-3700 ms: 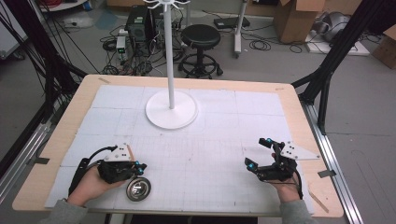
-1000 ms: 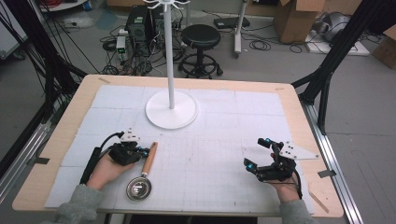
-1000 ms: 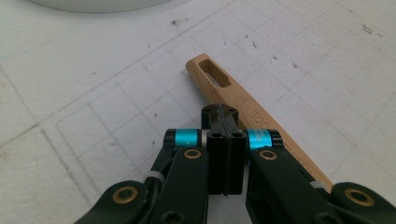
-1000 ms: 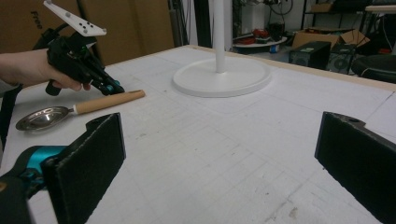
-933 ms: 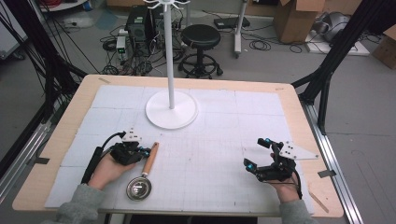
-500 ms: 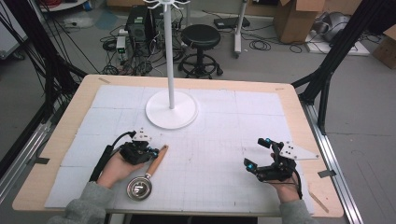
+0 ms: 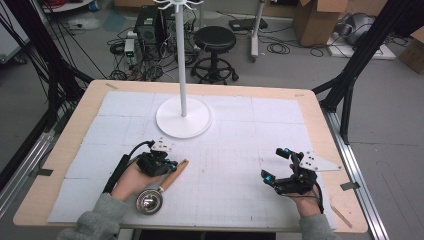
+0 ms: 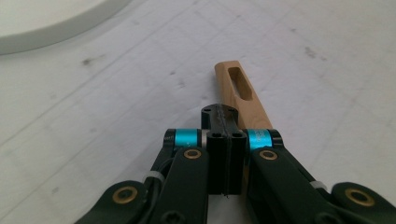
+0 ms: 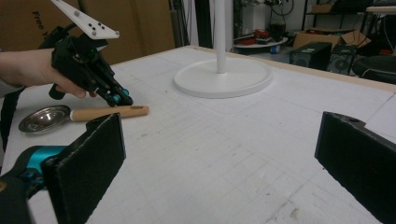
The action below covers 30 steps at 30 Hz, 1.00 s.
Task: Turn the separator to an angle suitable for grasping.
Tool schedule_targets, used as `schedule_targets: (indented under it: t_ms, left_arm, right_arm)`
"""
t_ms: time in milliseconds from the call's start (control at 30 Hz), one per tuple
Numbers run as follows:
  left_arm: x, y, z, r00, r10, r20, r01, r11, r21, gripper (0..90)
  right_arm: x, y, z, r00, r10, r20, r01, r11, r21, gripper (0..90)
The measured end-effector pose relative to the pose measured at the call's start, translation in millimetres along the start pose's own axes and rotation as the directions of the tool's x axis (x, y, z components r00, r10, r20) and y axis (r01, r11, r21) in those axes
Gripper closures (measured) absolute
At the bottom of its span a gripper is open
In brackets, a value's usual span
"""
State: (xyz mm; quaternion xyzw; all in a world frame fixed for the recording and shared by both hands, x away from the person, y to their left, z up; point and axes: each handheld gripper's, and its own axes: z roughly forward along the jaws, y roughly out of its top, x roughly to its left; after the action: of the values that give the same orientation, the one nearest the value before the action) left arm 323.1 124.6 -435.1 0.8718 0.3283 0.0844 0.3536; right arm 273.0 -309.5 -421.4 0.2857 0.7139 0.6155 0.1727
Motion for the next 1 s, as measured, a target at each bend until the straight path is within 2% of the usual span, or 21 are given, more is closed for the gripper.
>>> schedule_targets:
  t_ms: [67,200,567,767,1000]
  left_arm:
    - [-3.8,4.0,1.4,0.9996,0.023,-0.018,-0.022,0.9996,0.020,90.0]
    - [-7.4,6.6,4.0,0.9995,0.026,-0.016,-0.026,0.9994,0.021,90.0]
    - [-11.6,9.4,6.9,0.9989,0.043,0.016,-0.044,0.9988,0.023,90.0]
    - [-18.9,12.2,9.3,0.9976,0.060,0.034,-0.061,0.9974,0.037,90.0]
    - [-23.5,13.9,10.6,0.9963,0.076,0.040,-0.078,0.9960,0.042,90.0]
  right_arm:
    - [0.3,0.1,-0.2,1.0000,0.001,-0.008,-0.001,1.000,-0.001,0.9]
    - [0.2,0.1,-0.2,1.0000,0.000,-0.008,0.000,1.000,0.000,0.8]
    - [1.9,0.6,-0.4,0.9999,-0.011,-0.010,0.011,1.000,-0.008,0.9]
    - [2.0,0.3,0.1,0.9998,-0.016,-0.012,0.016,1.000,-0.007,0.9]
    - [1.5,-0.1,-1.1,0.9999,-0.014,-0.009,0.014,1.000,-0.004,0.9]
